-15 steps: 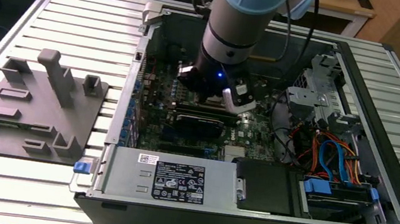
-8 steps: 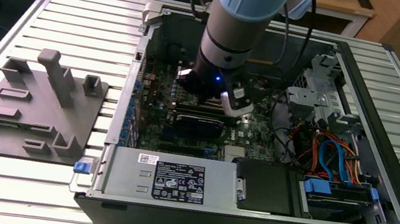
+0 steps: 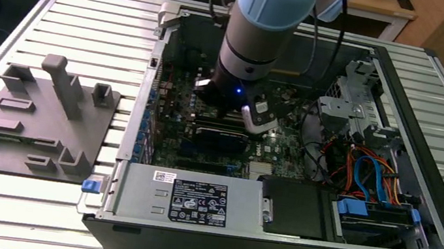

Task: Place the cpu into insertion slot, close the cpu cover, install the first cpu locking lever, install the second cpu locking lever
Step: 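Install the second cpu locking lever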

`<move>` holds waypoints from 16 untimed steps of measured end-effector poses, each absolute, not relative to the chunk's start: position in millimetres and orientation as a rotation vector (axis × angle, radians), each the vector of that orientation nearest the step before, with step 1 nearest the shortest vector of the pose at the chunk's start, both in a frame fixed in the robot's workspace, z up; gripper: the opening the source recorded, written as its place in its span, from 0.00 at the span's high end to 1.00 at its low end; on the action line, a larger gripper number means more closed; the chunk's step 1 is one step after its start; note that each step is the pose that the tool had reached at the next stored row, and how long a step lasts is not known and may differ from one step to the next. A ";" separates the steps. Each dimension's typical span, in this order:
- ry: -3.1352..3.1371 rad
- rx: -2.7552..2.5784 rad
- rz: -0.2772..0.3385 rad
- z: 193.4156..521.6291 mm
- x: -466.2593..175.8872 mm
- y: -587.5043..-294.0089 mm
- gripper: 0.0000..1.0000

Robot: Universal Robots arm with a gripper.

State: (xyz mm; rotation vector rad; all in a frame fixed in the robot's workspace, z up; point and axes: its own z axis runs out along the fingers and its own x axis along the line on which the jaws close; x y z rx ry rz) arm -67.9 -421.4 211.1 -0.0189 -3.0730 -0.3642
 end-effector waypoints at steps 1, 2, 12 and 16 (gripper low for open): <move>-3.072 -0.020 -0.370 210.7 -68.6 -422.0 0.90; -3.072 -0.020 -0.377 210.2 -69.1 -422.4 0.90; -3.069 -0.026 -0.395 199.4 -71.5 -422.9 0.90; -3.070 -0.026 -0.397 198.4 -71.6 -422.8 0.90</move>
